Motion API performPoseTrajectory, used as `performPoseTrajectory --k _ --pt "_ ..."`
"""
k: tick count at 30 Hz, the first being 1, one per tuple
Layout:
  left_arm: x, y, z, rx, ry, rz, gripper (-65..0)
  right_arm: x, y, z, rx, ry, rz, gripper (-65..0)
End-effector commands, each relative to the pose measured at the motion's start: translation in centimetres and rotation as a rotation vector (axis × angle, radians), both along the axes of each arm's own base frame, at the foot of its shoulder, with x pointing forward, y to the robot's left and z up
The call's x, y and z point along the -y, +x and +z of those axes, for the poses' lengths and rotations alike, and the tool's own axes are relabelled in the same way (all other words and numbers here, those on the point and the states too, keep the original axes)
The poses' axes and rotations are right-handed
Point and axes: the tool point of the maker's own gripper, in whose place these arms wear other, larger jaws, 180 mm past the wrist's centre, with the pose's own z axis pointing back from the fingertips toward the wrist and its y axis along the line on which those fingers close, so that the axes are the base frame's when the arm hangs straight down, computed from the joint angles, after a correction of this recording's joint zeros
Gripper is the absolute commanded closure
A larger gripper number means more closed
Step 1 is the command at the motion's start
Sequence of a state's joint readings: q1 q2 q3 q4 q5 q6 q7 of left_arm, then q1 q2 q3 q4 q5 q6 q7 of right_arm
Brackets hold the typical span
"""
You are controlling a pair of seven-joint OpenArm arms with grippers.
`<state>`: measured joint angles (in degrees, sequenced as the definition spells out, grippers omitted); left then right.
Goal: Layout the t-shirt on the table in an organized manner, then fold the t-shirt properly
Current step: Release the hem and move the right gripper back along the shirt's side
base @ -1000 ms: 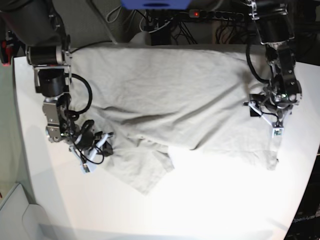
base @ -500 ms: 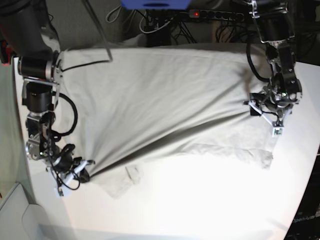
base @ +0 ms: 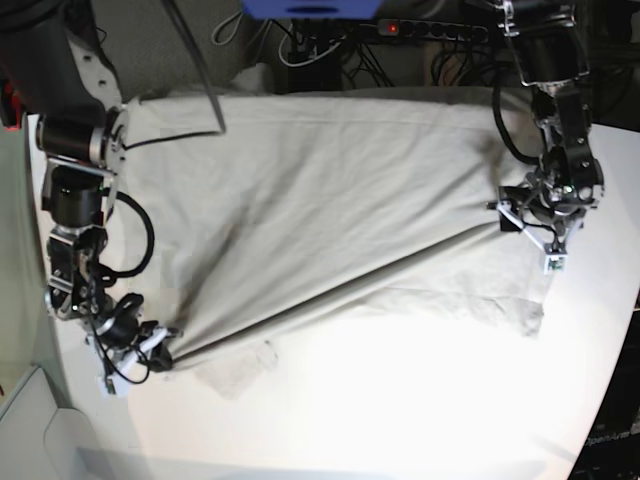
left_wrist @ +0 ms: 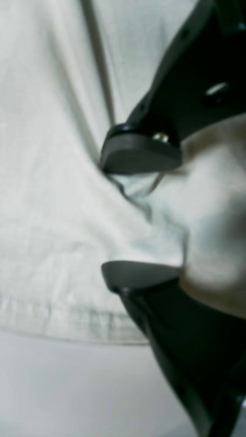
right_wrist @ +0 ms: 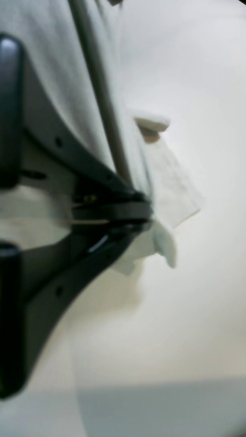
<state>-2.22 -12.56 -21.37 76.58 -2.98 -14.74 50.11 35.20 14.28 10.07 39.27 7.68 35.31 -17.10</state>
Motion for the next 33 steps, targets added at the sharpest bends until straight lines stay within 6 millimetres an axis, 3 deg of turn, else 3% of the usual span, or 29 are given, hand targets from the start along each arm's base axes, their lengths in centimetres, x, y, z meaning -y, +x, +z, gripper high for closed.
performPoseTrajectory --k 1,4,9,17,27,33 --pt "-0.5 -3.1 -1.9 -0.148 0.036 -0.002 -39.6 1.7 0.7 2.2 0.064 -0.023 -0.023 0.0" --pt "-0.5 -4.2 -2.4 -0.165 0.041 -0.006 -39.5 1.9 -1.3 0.9 0.040 -0.057 -0.009 0.0" --pt "-0.3 -4.9 0.2 -0.100 0.094 -0.041 -36.3 1.3 -4.9 0.8 0.081 -0.139 0.036 0.0" --pt "0.2 -4.5 4.5 -0.047 0.145 -0.058 -0.7 1.0 -7.1 -0.4 0.065 -0.158 0.050 0.0" --pt "0.2 -4.1 5.4 -0.022 0.154 -0.058 -2.2 1.0 -7.1 -0.4 0.063 -0.159 0.052 0.0" --pt "0.5 -3.4 7.2 0.034 0.172 -0.069 -2.2 1.0 -7.9 -1.3 0.041 -0.160 0.054 -0.1"
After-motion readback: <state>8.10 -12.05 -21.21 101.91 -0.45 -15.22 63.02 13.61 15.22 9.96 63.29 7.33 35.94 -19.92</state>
